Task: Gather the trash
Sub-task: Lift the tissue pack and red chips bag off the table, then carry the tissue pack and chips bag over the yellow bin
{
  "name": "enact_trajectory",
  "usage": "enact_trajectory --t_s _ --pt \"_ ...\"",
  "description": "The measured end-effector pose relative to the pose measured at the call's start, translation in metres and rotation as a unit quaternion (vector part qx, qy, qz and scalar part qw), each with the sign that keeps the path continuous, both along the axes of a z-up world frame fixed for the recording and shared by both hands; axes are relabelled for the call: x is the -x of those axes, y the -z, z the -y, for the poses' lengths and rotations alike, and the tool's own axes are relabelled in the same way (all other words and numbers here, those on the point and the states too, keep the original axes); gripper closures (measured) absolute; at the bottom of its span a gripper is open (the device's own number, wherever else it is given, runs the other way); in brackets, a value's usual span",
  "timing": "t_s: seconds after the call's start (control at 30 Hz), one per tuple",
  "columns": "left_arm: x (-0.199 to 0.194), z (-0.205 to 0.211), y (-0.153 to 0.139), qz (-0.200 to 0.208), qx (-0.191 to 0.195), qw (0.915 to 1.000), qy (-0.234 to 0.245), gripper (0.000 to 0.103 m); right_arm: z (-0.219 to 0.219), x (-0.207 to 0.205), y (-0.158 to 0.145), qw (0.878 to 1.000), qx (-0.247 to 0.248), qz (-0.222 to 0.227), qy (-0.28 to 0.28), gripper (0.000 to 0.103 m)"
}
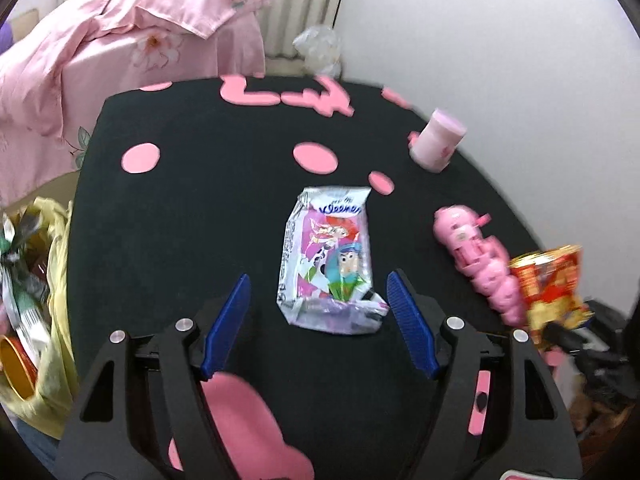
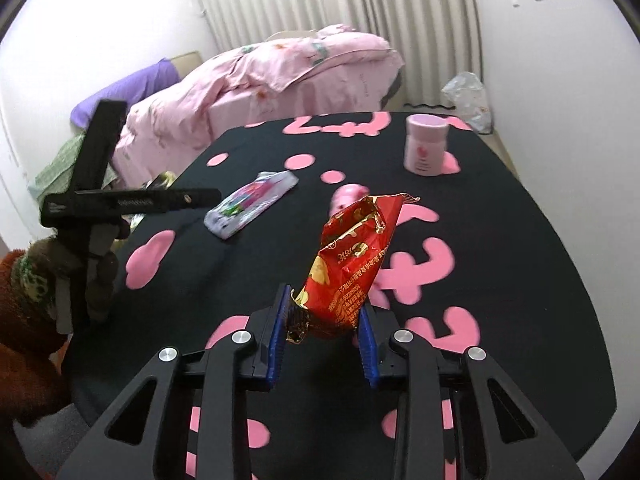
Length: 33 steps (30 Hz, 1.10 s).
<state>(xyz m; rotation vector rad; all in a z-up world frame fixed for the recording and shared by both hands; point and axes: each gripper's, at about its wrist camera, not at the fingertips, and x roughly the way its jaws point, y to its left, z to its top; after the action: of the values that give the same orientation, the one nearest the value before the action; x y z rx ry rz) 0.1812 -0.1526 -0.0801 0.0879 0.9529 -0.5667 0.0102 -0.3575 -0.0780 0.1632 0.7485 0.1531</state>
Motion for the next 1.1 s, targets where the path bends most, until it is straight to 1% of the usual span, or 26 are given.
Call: enact_trajectory --t_s 0.07,0.13,0.17,0.27,0.3,0.37,0.4,0.5,0.6,0.7,0.8,0.93,1.03,1.1 --pt "-0.006 0.011 0.008 -0.018 -0.024 0.9995 0.000 0.043 0.004 0.001 0.000 1.000 0.000 0.001 0.005 0.073" --pt "-0.006 0.022 0.009 0.001 -0.055 0.9985 -0.006 0.044 0.005 0.001 0.001 1.000 0.000 0.001 0.006 0.073" --pt "-0.006 0.026 0.011 0.002 -0.068 0.9977 -0.010 0.045 0.006 0.002 0.002 1.000 0.001 0.002 0.007 0.073" --pt "-0.002 0.028 0.011 0.012 -0.085 0.9962 -0.015 0.059 0.007 0.003 0.003 1.000 0.004 0.003 0.009 0.073" --pt "0.000 0.026 0.010 0.010 -0.080 0.9967 -0.013 0.069 0.007 0.003 0.003 1.000 0.004 0.004 0.009 0.073" --pt "0.004 0.022 0.008 0.001 -0.069 0.9975 -0.010 0.082 0.008 0.004 0.002 1.000 0.004 0.005 0.010 0.073" --pt "0.006 0.020 0.006 0.003 -0.065 0.9978 -0.007 0.084 0.009 0.004 0.002 1.000 0.004 0.006 0.011 0.073" --pt "0.016 0.019 -0.004 0.019 -0.061 0.9979 -0.001 0.087 0.008 0.005 -0.003 1.000 0.007 0.011 0.011 0.073" --pt "0.026 0.012 -0.018 0.028 -0.043 0.9987 0.004 0.087 0.003 0.007 -0.010 1.000 0.014 0.019 0.006 0.073" --pt "0.036 0.000 -0.035 0.040 -0.020 0.9990 0.000 0.087 -0.007 0.008 -0.026 0.999 0.030 0.037 -0.004 0.073" --pt "0.047 -0.019 -0.057 0.065 0.004 0.9978 -0.013 0.087 -0.019 0.005 -0.043 0.997 0.043 0.056 -0.019 0.073" --pt "0.055 -0.048 -0.081 0.085 0.033 0.9954 -0.032 0.087 -0.040 0.001 -0.067 0.994 0.063 0.079 -0.044 0.073" --pt "0.061 -0.073 -0.095 0.099 0.047 0.9928 -0.048 0.087 -0.059 -0.004 -0.084 0.990 0.082 0.096 -0.065 0.073" --pt "0.066 -0.090 -0.101 0.111 0.049 0.9908 -0.060 0.087 -0.073 -0.009 -0.094 0.987 0.090 0.104 -0.082 0.073"
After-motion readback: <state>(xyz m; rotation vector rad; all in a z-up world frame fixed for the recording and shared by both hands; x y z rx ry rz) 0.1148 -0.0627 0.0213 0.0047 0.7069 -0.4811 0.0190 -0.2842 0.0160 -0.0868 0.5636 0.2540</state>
